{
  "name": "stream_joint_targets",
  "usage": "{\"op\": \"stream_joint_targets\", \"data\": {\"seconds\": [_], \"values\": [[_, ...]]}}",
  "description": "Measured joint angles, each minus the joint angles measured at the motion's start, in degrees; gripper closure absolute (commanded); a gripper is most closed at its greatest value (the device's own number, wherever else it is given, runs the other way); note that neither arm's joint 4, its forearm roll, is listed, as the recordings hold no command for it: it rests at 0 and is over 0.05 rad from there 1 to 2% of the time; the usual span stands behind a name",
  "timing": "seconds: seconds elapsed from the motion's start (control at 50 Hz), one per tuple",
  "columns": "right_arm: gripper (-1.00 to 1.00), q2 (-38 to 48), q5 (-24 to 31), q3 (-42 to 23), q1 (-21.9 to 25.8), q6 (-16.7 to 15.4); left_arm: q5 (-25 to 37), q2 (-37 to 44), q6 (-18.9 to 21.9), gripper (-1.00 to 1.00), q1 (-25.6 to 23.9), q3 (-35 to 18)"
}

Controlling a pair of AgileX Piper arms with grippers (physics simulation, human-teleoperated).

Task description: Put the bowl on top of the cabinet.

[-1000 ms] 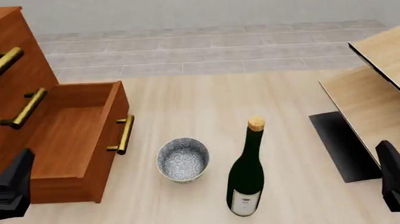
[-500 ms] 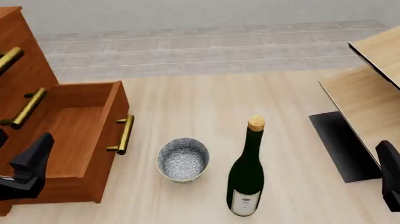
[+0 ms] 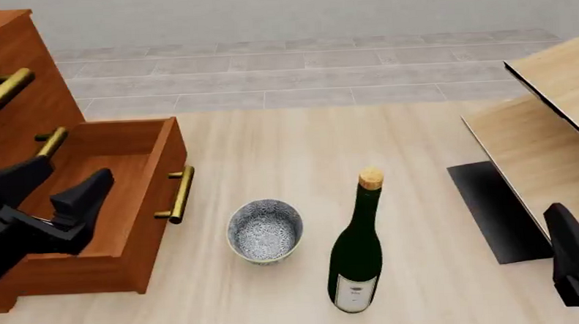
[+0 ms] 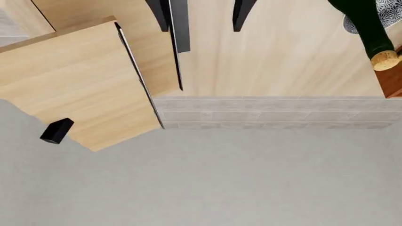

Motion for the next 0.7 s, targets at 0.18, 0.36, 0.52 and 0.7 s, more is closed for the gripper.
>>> {"op": "stream_joint_targets", "data": {"seconds": [0.18, 0.36, 0.52, 0.7], "values": [[-1.0, 0.0, 0.0, 0.0, 0.0, 0.0, 3.0, 2.8, -0.1, -1.0, -2.4, -4.2], [-1.0, 0.0, 0.0, 0.0, 0.0, 0.0, 5.5, 5.3, 0.1, -1.0, -5.6, -7.6], [-1.0, 0.0, 0.0, 0.0, 0.0, 0.0, 7.1, 7.2, 0.5, -1.0, -8.1, -9.7], [-1.0, 0.0, 0.0, 0.0, 0.0, 0.0, 8.0, 10.2, 1.4, -1.0, -10.2, -11.5]]}}
